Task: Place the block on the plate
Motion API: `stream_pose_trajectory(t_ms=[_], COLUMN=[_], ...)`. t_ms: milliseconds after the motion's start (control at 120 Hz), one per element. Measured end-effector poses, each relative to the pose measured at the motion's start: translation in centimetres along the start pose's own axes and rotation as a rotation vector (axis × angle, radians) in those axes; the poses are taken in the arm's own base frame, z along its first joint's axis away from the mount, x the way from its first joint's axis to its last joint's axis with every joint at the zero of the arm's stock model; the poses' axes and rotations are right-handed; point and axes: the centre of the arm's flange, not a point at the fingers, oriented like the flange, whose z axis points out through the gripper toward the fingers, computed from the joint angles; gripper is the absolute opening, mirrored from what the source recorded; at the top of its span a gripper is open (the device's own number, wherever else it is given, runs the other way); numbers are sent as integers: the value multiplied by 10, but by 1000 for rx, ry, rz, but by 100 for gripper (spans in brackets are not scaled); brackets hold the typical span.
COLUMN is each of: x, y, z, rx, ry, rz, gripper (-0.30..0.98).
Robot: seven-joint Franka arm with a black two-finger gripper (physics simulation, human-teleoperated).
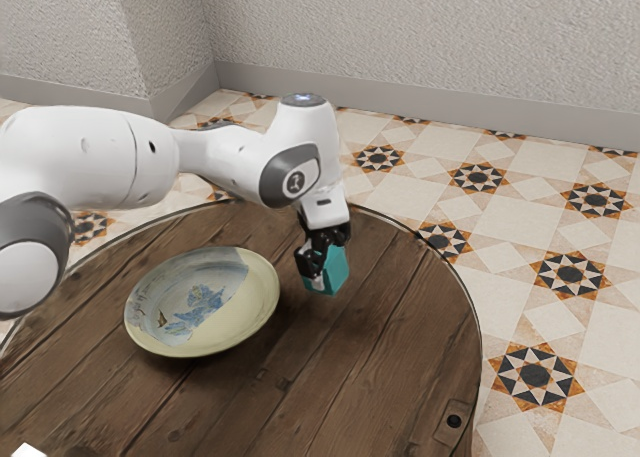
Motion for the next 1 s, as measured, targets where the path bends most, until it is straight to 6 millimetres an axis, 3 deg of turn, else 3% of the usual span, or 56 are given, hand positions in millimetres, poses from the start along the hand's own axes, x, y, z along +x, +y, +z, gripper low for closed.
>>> stream_pose_trajectory(t_ms=[117,258,442,558,675,775,908,1000], x=[-27,-80,-147,-176,-184,-185,-184,-181], y=[28,62,83,85,85,85,85,84], z=[-26,-37,-20,8,39,50,50,32], rx=[0,-26,-82,-130,-175,-188,-185,-160], ry=[6,3,-30,-62,-84,-86,-81,-70], rz=[-29,-100,-198,-236,-243,-244,-245,-241], gripper=[35,35,35,35,35,43,55,60])
